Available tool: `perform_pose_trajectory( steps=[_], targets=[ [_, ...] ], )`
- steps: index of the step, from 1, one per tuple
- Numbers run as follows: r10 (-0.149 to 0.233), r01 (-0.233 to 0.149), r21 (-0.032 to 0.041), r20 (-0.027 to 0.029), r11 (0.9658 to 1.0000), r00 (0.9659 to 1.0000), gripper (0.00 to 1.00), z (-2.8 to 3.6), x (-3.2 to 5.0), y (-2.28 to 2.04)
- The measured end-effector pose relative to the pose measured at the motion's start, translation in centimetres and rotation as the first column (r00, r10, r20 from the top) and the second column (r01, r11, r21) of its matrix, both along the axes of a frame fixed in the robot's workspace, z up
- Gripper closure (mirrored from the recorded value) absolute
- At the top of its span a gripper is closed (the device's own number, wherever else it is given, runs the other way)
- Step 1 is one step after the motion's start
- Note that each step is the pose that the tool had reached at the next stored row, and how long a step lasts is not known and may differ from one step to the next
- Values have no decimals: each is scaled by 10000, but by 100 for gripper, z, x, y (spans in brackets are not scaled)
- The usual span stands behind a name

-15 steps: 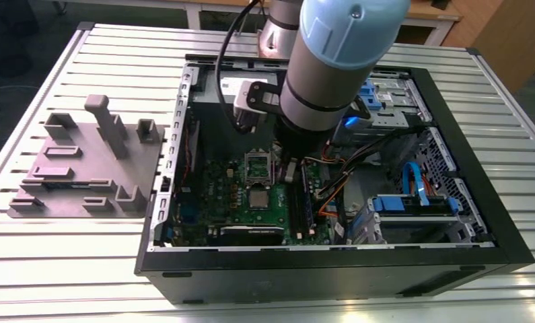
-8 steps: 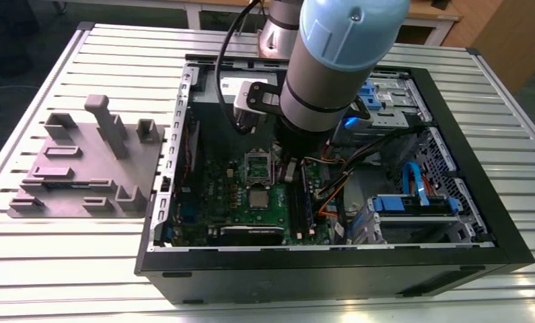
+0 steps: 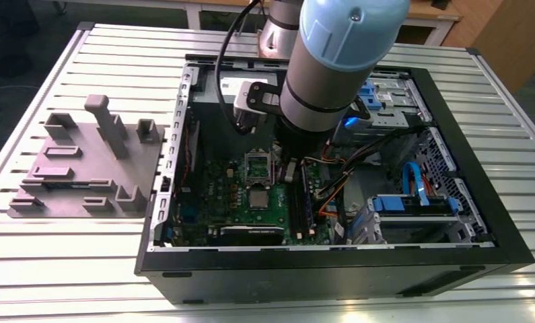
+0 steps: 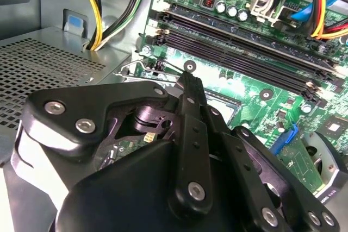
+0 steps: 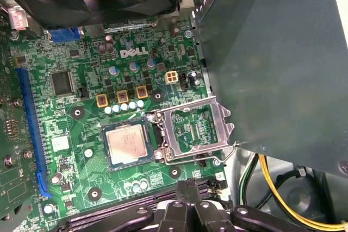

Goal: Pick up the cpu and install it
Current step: 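Close the cpu cover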

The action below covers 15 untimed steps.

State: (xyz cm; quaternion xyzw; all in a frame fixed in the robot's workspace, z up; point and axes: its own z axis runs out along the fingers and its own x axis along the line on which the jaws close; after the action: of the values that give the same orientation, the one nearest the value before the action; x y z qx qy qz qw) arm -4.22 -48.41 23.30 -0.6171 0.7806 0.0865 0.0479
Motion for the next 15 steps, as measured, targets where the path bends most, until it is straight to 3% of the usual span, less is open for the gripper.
perform_pose_trajectory(
  steps=[2, 4, 5, 7, 8, 13, 15],
  targets=[
    [0, 0, 44, -1, 10000, 10000, 90, -3, 0, -1],
    [0, 0, 161, -1, 9999, 10000, 90, -6, 0, -1],
    [1, -1, 289, -1, 9996, 10000, 90, -7, 1, 0],
    [0, 0, 639, 0, 9980, 10000, 90, -9, 0, 0],
    [-1, 1, 715, 0, 9974, 10000, 90, -13, 0, -1],
    [-77, 76, 732, 0, 9973, 10000, 90, -40, 0, 18],
    [-83, 83, 791, -2, 9968, 10000, 90, -61, 0, 35]
  ],
)
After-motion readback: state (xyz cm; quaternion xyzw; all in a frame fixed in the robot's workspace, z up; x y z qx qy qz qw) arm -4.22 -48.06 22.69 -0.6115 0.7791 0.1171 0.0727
